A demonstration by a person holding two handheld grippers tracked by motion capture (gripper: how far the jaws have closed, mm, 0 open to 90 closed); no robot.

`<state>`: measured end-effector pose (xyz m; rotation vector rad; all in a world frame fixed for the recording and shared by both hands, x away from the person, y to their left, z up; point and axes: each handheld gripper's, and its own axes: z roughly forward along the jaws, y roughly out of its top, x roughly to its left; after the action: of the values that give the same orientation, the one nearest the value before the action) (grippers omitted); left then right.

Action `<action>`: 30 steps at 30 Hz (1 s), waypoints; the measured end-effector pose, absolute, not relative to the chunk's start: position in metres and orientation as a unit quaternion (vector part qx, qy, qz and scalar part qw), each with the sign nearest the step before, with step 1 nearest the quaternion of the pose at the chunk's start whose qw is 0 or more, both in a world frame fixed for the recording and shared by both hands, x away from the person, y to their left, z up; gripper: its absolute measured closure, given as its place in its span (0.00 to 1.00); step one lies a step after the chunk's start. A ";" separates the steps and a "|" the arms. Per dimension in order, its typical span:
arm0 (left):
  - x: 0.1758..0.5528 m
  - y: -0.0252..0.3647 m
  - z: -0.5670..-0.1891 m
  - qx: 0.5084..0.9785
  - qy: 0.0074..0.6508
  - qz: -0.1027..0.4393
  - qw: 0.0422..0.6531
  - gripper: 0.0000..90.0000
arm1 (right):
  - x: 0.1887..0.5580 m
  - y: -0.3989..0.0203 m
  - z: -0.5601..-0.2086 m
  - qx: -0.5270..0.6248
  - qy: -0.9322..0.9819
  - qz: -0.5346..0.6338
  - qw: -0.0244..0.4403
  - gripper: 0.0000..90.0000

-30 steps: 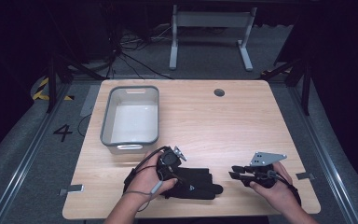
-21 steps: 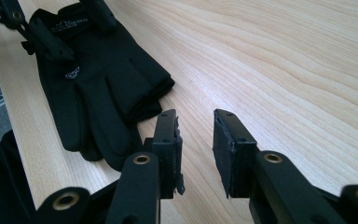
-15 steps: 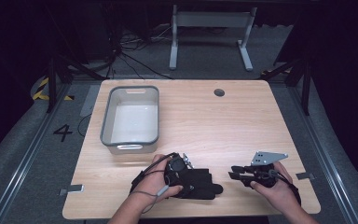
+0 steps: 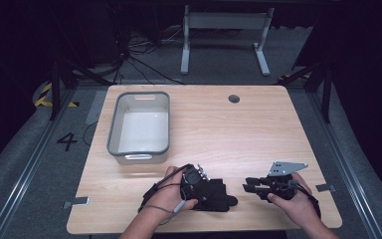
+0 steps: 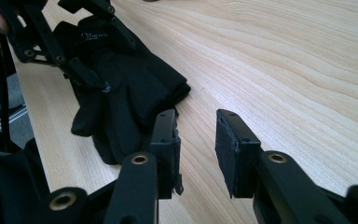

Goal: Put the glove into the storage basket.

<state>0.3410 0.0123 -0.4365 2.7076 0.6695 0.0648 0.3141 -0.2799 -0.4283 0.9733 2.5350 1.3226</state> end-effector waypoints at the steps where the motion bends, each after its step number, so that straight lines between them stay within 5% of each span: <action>1: 0.341 0.012 -0.436 0.954 0.240 0.028 0.176 0.48 | 0.314 -0.280 -0.428 0.321 0.838 0.437 0.062 0.78; 3: 0.342 0.014 -0.434 0.951 0.249 0.028 0.182 0.66 | 0.314 -0.280 -0.428 0.323 0.838 0.436 0.062 0.78; 6: 0.346 0.015 -0.433 0.947 0.263 0.017 0.185 0.73 | 0.315 -0.281 -0.429 0.325 0.837 0.435 0.061 0.78; 18: 0.348 0.032 -0.408 0.928 0.295 -0.028 0.226 0.76 | 0.320 -0.286 -0.431 0.334 0.835 0.432 0.064 0.79; 30: 0.354 0.051 -0.356 0.907 0.322 0.007 0.273 0.76 | 0.329 -0.289 -0.432 0.342 0.832 0.432 0.063 0.79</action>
<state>0.3543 0.0506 -0.3563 2.4402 0.8652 0.0175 0.3290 -0.2890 -0.4318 1.0325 2.5155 1.3056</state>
